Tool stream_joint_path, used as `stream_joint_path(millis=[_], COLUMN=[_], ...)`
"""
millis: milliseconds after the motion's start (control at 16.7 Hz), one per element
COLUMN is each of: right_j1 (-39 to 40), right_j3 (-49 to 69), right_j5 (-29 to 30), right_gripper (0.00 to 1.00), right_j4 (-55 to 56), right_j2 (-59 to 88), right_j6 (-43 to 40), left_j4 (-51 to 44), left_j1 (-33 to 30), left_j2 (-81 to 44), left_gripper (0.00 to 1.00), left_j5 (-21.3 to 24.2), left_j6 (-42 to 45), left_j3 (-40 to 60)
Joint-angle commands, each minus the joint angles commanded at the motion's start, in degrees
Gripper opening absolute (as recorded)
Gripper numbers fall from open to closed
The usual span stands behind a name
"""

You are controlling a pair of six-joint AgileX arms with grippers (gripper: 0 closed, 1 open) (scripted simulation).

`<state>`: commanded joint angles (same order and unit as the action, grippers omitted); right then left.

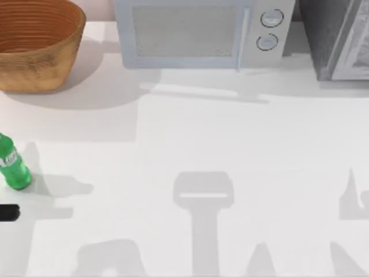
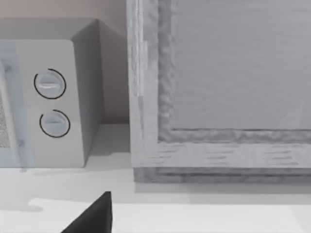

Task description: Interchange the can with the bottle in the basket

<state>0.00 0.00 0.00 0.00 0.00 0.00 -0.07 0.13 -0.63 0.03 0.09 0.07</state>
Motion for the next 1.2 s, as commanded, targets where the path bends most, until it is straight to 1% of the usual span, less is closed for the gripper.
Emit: stream_joint_path(millis=[240, 420, 540, 840, 1200], right_j1=[0.0, 0.0, 0.0, 0.0, 0.0], right_j3=[0.0, 0.0, 0.0, 0.0, 0.0], right_j5=[0.0, 0.0, 0.0, 0.0, 0.0], right_gripper=[1.0, 1.0, 1.0, 1.0, 1.0], right_j4=[0.0, 0.0, 0.0, 0.0, 0.0], right_j2=[0.0, 0.0, 0.0, 0.0, 0.0], right_j6=[0.0, 0.0, 0.0, 0.0, 0.0], left_j4=[1.4, 4.7, 8.0, 19.2, 35.3], left_j1=[0.2, -0.4, -1.2, -4.3, -9.4], left_j2=[-6.5, -15.1, -22.0, -42.4, -70.9], left_gripper=[0.0, 0.0, 0.0, 0.0, 0.0], left_j5=[1.2, 3.8, 6.6, 15.8, 30.2], left_j6=[0.0, 0.0, 0.2, 0.7, 1.2], left_j3=[1.0, 3.8, 6.7, 16.6, 31.4])
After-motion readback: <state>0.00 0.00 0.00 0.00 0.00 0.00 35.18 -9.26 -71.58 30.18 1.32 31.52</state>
